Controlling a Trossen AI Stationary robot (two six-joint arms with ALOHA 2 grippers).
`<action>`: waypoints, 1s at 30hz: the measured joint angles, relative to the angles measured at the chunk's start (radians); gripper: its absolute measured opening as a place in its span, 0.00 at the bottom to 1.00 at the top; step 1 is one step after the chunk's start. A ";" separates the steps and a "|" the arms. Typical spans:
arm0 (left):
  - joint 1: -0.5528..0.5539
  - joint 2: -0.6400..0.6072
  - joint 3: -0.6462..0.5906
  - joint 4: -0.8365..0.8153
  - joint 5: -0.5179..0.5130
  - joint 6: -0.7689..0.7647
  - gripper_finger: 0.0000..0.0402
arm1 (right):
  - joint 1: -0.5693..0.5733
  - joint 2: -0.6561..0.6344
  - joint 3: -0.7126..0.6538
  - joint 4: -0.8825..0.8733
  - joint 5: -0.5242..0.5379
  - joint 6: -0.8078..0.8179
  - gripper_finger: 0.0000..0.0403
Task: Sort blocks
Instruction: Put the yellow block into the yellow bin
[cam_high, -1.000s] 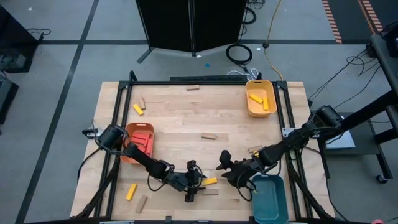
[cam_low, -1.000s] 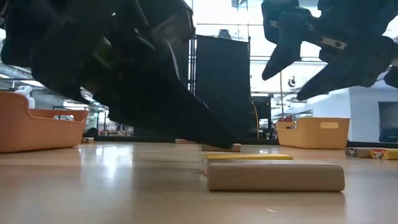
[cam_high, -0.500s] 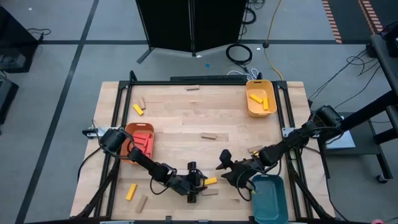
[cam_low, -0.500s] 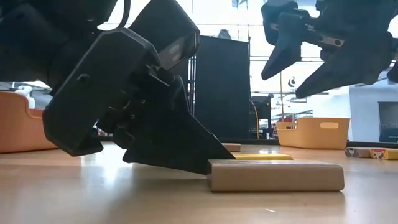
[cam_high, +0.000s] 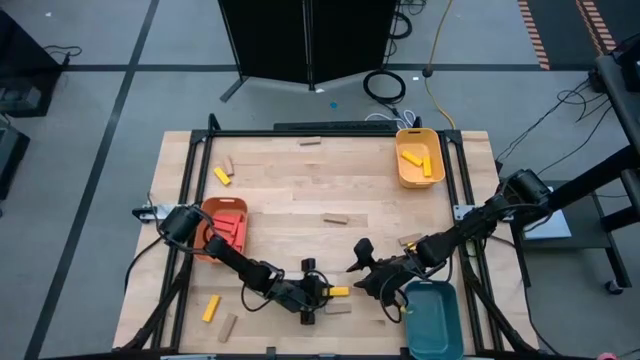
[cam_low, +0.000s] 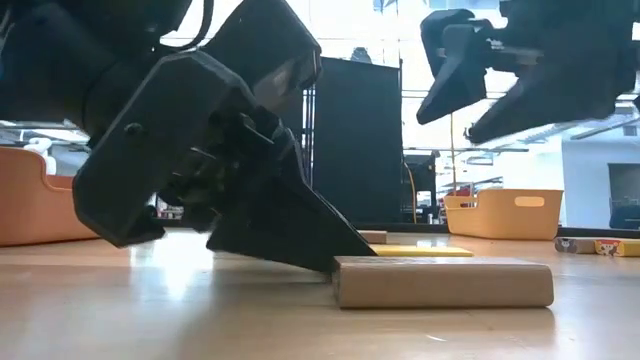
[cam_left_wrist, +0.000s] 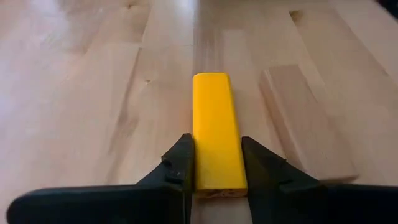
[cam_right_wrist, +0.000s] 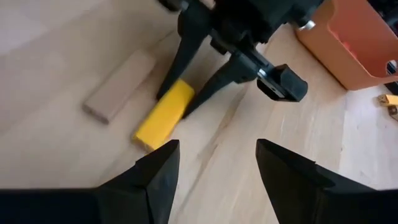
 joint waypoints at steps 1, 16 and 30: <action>0.000 -0.016 -0.001 -0.016 -0.001 0.021 0.21 | 0.000 0.000 0.000 0.019 0.000 0.025 0.51; 0.003 -0.284 0.000 -0.305 -0.165 0.186 0.23 | 0.000 -0.001 0.187 -0.069 0.116 0.128 0.53; 0.002 -0.312 0.000 -0.329 -0.180 0.205 0.23 | -0.001 -0.001 0.278 -0.272 0.193 0.117 0.65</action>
